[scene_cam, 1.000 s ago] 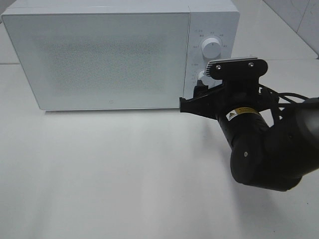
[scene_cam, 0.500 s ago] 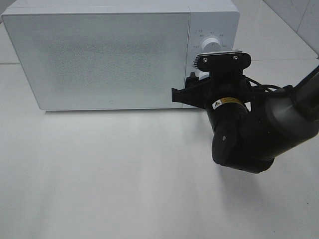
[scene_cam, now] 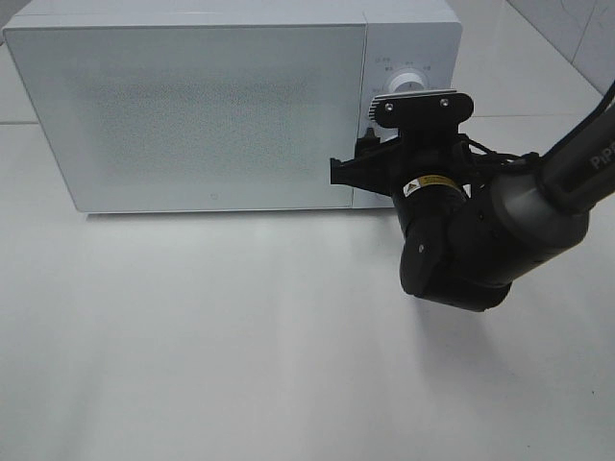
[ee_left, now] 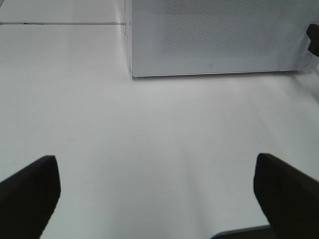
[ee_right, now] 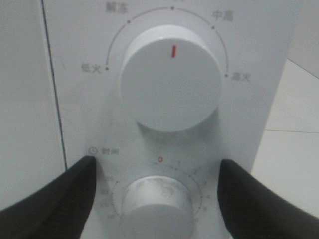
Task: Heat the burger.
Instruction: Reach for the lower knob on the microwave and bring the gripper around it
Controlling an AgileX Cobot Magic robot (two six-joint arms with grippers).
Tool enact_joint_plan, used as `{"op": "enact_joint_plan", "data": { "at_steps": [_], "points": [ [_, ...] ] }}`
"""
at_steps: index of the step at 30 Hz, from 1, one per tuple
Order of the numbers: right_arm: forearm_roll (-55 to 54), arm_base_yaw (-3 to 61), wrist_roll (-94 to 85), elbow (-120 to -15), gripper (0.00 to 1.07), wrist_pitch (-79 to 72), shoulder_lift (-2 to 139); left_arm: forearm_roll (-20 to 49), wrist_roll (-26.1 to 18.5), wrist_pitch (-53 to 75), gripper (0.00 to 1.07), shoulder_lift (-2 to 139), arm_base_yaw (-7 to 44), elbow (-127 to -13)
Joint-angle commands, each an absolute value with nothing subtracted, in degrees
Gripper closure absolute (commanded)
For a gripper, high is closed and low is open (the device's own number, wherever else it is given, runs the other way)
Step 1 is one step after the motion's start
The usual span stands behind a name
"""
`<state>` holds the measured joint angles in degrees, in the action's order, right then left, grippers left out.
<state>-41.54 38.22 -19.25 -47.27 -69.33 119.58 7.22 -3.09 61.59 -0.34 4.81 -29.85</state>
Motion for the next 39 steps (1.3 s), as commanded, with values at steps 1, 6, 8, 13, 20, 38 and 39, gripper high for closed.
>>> {"op": "enact_joint_plan", "data": {
  "at_steps": [1, 6, 8, 13, 20, 38, 39],
  "points": [
    [-39.42, 36.84, -19.48, -48.07, 0.41, -69.5, 119.63, 7.73, -2.86, 61.48, 0.09, -1.38, 4.58, -29.62],
    [-39.25, 36.78, -19.48, -48.07, 0.41, -69.16, 119.75, 7.73, -2.86, 61.48, 0.09, -1.38, 4.58, -29.62],
    [-38.79, 36.78, -19.48, -48.07, 0.41, -68.98, 120.26, 7.73, -2.86, 61.48, 0.09, -1.38, 4.58, -29.62],
    [-37.82, 36.78, -19.48, -48.07, 0.41, -68.18, 121.64, 7.73, -2.86, 61.48, 0.09, -1.38, 4.58, -29.62],
    [-37.82, 36.78, -19.48, -48.07, 0.41, -69.5, 121.64, 7.73, -2.86, 61.48, 0.09, -1.38, 4.58, -29.62],
    [-37.82, 36.84, -19.71, -48.01, 1.07, -69.73, 121.52, 7.73, -2.86, 61.48, 0.09, -1.38, 4.58, -29.62],
    [-37.82, 36.84, -19.71, -48.01, 1.07, -69.79, 121.52, 7.73, -2.86, 61.48, 0.09, -1.38, 4.58, -29.62]
  ]
}}
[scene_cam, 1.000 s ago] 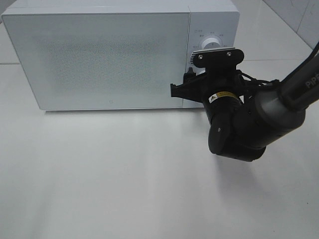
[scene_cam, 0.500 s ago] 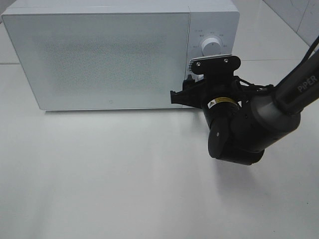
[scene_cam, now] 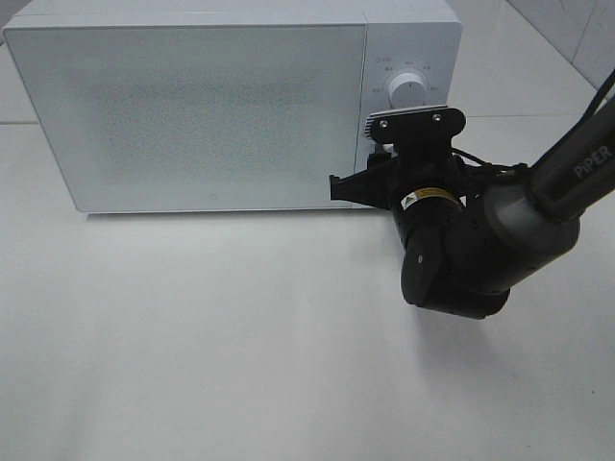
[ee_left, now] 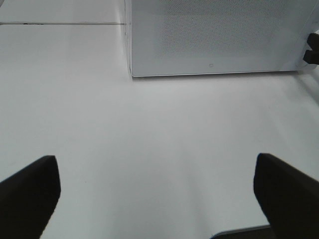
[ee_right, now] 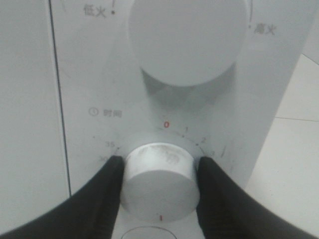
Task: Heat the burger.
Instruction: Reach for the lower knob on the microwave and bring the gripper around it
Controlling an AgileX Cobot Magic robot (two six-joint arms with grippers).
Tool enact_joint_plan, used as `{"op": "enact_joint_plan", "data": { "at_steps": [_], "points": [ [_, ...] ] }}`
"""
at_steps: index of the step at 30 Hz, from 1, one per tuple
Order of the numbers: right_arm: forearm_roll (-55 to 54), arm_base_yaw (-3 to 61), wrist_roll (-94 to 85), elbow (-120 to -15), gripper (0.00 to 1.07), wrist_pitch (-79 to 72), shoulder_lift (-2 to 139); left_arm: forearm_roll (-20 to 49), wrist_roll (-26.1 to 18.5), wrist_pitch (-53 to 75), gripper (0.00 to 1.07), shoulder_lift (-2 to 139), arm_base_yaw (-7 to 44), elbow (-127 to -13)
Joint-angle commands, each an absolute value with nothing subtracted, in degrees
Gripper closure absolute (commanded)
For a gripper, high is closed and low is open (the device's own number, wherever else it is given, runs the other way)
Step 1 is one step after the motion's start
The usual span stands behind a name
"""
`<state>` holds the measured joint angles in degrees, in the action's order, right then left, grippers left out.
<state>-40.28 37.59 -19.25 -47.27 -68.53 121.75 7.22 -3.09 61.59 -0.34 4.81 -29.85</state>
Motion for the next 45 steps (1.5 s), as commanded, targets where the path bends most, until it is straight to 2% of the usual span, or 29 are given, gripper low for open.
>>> {"op": "enact_joint_plan", "data": {
  "at_steps": [1, 18, 25, 31, 36, 45],
  "points": [
    [-37.76, 36.84, -19.71, -48.01, 1.07, -70.02, 121.52, 7.73, -2.86, 61.48, 0.09, -1.38, 4.58, -29.62],
    [-37.3, 36.84, -15.07, -48.01, 1.07, -72.99, 121.52, 7.73, -2.86, 61.48, 0.09, -1.38, 4.58, -29.62],
    [-33.4, 36.84, 8.08, -48.01, 1.07, -72.48, 121.52, 7.73, -2.86, 61.48, 0.09, -1.38, 4.58, -29.62],
    [-31.17, 36.84, 17.7, -48.01, 1.07, -72.42, 121.52, 7.73, -2.86, 61.48, 0.09, -1.38, 4.58, -29.62],
    [-28.53, 36.84, 38.85, -48.01, 1.07, -73.11, 121.58, 7.73, -2.86, 61.48, 0.09, -1.38, 4.58, -29.62],
    [-28.65, 36.84, 53.34, -48.01, 1.07, -73.28, 121.58, 7.73, -2.86, 61.48, 0.09, -1.38, 4.58, -29.62]
  ]
}}
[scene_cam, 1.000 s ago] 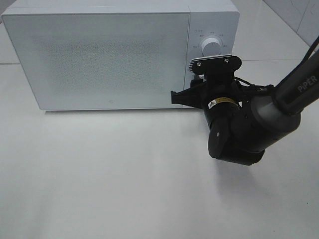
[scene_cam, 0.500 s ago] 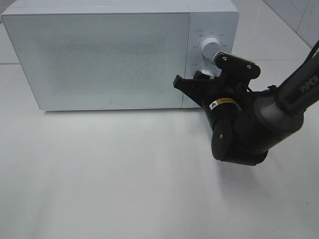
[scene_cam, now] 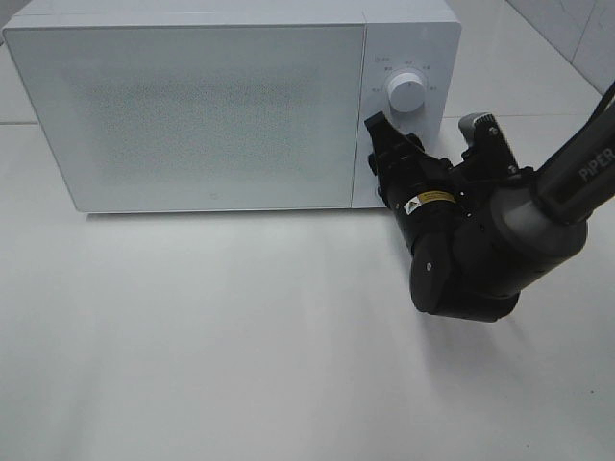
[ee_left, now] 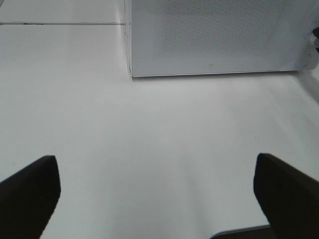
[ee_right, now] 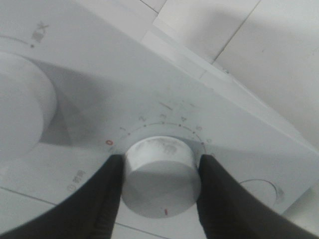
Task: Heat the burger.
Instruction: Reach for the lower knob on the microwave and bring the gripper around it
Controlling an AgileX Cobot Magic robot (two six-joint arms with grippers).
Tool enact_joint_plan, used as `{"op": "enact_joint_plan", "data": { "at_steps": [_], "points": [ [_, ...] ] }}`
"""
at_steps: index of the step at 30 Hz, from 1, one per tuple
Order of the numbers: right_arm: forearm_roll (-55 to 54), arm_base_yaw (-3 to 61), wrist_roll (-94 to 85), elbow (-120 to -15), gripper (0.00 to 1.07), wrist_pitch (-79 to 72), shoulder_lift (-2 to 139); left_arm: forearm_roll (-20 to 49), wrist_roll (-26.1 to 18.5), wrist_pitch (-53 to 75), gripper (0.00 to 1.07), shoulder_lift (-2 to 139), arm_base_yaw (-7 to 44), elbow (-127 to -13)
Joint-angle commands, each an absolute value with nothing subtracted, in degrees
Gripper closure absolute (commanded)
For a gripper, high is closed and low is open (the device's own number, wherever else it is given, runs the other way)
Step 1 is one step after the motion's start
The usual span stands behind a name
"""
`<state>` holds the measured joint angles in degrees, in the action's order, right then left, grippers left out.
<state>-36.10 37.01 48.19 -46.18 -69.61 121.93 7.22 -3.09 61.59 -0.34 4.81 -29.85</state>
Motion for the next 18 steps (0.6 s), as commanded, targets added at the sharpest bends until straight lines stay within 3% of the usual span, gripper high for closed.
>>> {"op": "enact_joint_plan", "data": {
  "at_steps": [1, 18],
  "points": [
    [-28.71, 36.84, 56.78, -48.01, 1.07, -73.8, 121.58, 7.73, -2.86, 61.48, 0.09, -1.38, 4.58, -29.62],
    [-30.6, 36.78, 84.51, -48.01, 1.07, -79.01, 121.58, 7.73, -2.86, 61.48, 0.09, -1.38, 4.58, -29.62]
  ]
}}
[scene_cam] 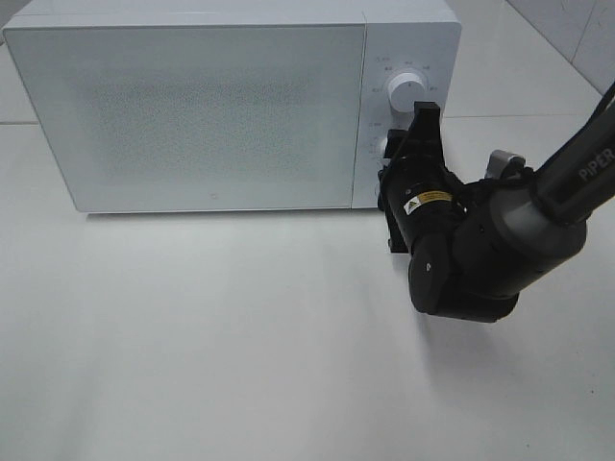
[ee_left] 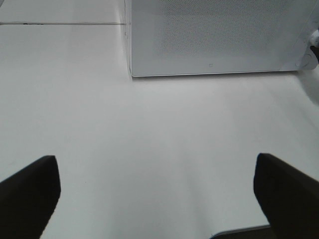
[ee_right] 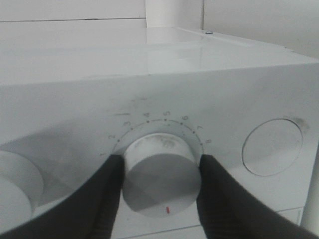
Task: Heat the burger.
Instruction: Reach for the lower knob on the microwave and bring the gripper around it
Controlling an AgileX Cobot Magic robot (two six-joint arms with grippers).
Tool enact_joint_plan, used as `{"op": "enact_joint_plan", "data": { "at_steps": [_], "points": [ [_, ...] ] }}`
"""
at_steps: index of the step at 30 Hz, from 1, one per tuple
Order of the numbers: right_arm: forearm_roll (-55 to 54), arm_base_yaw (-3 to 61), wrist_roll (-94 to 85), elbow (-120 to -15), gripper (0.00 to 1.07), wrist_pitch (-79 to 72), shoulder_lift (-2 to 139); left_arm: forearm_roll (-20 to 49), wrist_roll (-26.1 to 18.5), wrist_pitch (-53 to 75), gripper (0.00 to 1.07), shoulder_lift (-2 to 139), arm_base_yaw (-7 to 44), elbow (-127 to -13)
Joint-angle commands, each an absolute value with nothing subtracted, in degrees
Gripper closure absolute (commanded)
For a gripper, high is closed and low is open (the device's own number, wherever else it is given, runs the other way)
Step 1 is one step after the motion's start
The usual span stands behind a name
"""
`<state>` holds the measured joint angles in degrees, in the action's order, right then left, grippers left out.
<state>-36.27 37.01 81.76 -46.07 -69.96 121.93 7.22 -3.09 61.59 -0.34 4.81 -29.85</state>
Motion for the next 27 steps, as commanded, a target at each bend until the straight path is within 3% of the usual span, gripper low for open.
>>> {"op": "enact_joint_plan", "data": {
  "at_steps": [1, 20, 27],
  "points": [
    [-30.6, 36.78, 84.91, -48.01, 1.07, -79.01, 121.58, 7.73, -2.86, 61.48, 0.09, -1.38, 4.58, -29.62],
    [-30.54, 36.78, 84.91, -48.01, 1.04, -79.35, 121.58, 7.73, -2.86, 61.48, 0.09, -1.38, 4.58, -29.62],
    [-31.34, 36.78, 82.16, -48.01, 0.95, -79.35, 121.58, 7.73, -2.86, 61.48, 0.09, -1.38, 4.58, -29.62]
  ]
}}
